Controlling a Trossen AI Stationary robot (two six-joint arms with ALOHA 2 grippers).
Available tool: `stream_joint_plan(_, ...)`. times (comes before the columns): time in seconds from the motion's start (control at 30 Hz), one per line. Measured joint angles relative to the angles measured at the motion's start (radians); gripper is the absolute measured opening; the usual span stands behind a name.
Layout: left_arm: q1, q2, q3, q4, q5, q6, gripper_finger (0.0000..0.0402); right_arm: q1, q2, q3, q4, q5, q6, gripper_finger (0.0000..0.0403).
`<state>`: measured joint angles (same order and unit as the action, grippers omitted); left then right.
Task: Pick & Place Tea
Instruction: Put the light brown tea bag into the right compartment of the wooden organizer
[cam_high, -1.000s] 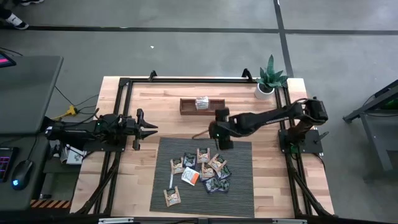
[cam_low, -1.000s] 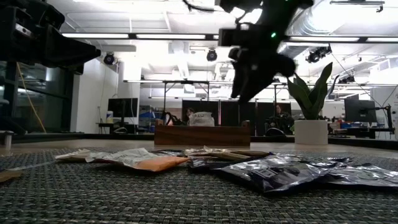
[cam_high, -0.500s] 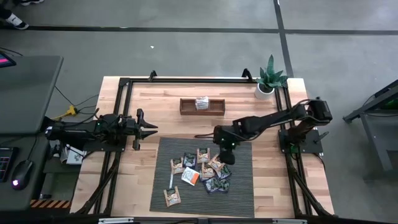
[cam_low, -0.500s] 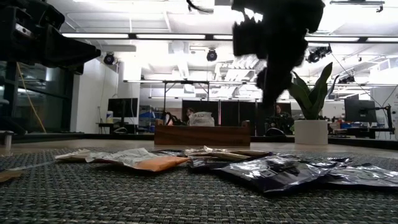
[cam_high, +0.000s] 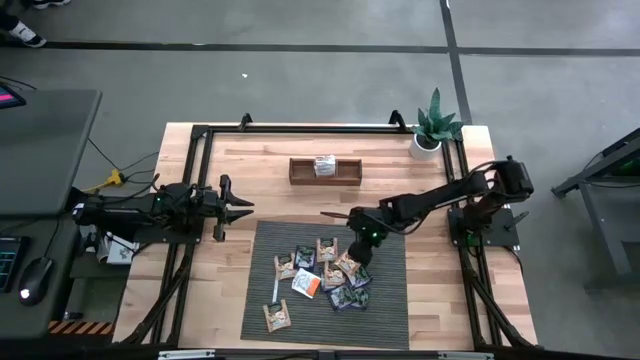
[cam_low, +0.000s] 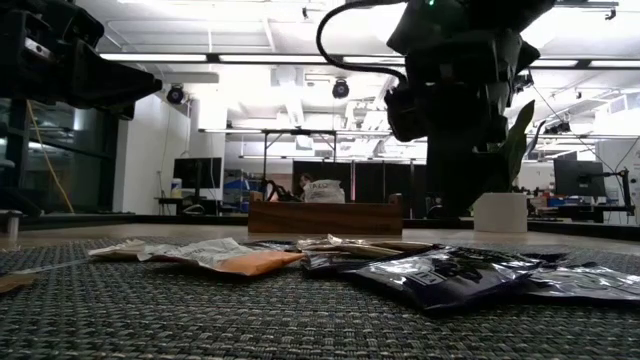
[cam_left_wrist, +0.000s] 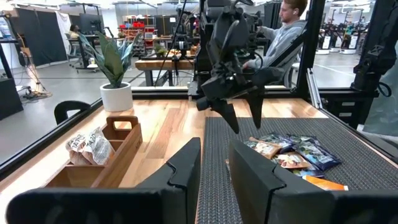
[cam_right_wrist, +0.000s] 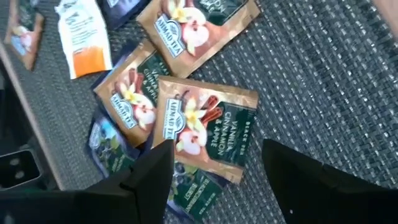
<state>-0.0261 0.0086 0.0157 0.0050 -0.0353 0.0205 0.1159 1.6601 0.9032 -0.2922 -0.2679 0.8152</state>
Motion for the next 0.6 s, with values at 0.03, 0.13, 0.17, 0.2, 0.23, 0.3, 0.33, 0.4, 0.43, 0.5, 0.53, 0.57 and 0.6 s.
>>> stream_joint_plan(0.03,0.000,0.000,0.000,0.000,0.000,0.000,0.0082,0.003,0.006,0.006,-0.007,0.006,0.000,0.0238)
stream_joint_plan(0.13,0.000,0.000,0.000,0.000,0.000,0.000,0.0082,0.012,0.035,0.034,-0.028,0.030,0.011,0.0239)
stream_joint_plan(0.17,0.000,0.000,0.000,0.000,0.000,0.000,0.0082,0.016,0.047,0.044,-0.036,0.043,0.020,0.0239)
stream_joint_plan(0.2,0.000,0.000,0.000,0.000,0.000,0.000,0.0082,0.018,0.058,0.056,-0.050,0.055,0.024,0.0238)
stream_joint_plan(0.23,0.000,0.000,0.000,0.000,0.000,0.000,0.0082,0.018,0.068,0.069,-0.066,0.067,0.025,0.0238)
stream_joint_plan(0.3,0.000,0.000,0.000,0.000,0.000,0.000,0.0082,0.022,0.086,0.100,-0.103,0.099,0.030,0.0236)
stream_joint_plan(0.33,0.000,0.000,0.000,0.000,0.000,0.000,0.0082,0.023,0.094,0.114,-0.125,0.111,0.032,0.0235)
stream_joint_plan(0.4,0.000,0.000,0.000,0.000,0.000,0.000,0.0082,0.028,0.108,0.139,-0.161,0.144,0.031,0.0233)
stream_joint_plan(0.43,0.000,0.000,0.000,0.000,0.000,0.000,0.0082,0.029,0.115,0.150,-0.173,0.160,0.032,0.0232)
stream_joint_plan(0.5,0.000,0.000,0.000,0.000,0.000,0.000,0.0082,0.031,0.125,0.170,-0.202,0.184,0.033,0.0231)
stream_joint_plan(0.53,0.000,0.000,0.000,0.000,0.000,0.000,0.0082,0.031,0.127,0.175,-0.215,0.192,0.034,0.0231)
stream_joint_plan(0.57,0.000,0.000,0.000,0.000,0.000,0.000,0.0082,0.032,0.128,0.179,-0.226,0.199,0.038,0.0231)
stream_joint_plan(0.6,0.000,0.000,0.000,0.000,0.000,0.000,0.0082,0.033,0.128,0.179,-0.231,0.205,0.049,0.0231)
